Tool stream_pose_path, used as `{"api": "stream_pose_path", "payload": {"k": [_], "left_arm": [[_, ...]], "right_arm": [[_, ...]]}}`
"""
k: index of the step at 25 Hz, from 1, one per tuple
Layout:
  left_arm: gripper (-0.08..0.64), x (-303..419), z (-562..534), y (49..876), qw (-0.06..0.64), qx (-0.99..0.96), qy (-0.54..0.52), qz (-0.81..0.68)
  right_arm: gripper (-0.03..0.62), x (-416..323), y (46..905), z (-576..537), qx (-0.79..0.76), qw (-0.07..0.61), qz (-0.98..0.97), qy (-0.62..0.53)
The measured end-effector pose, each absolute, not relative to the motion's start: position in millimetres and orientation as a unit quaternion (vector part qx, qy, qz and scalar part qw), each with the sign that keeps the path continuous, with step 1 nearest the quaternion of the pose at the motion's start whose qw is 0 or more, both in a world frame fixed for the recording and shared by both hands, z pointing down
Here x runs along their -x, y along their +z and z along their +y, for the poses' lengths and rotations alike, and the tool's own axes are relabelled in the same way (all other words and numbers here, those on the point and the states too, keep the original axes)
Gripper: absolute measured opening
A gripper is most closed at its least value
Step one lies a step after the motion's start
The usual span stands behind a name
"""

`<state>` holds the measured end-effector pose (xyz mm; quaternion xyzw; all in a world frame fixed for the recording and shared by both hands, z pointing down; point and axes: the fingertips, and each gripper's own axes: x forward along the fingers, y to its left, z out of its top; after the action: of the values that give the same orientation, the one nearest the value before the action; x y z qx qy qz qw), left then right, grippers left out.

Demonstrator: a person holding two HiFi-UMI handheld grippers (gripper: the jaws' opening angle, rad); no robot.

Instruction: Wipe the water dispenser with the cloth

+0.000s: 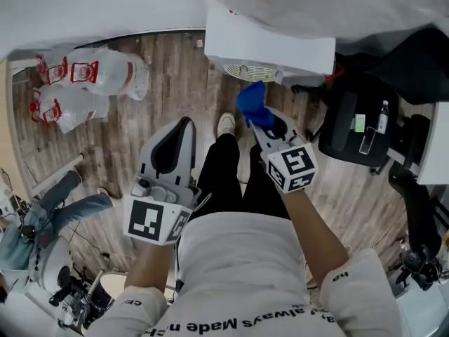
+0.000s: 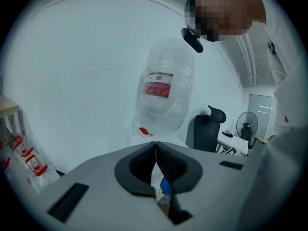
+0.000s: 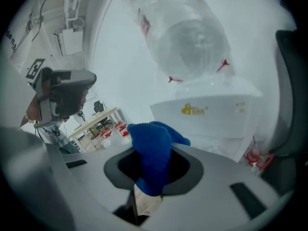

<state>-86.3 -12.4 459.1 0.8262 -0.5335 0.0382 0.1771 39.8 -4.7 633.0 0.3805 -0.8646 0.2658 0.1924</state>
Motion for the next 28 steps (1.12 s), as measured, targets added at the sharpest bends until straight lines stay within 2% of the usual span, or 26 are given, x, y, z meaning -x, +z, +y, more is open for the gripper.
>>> {"api": "stream_pose_path", "payload": {"k": [15,28], "left_arm": [[0.020,26,5,346,0.129,-0.859,-0.024,-0.495],[0.020,-9,23,261,0.099,-0.878,-0.061,-0.463]], "right_arm": [[0.095,-105,410,-3,-0.399,0.133,-0.897,0.133],[0.095,-140,287,30,-0.413,0.095,-0.902,0.082]]}}
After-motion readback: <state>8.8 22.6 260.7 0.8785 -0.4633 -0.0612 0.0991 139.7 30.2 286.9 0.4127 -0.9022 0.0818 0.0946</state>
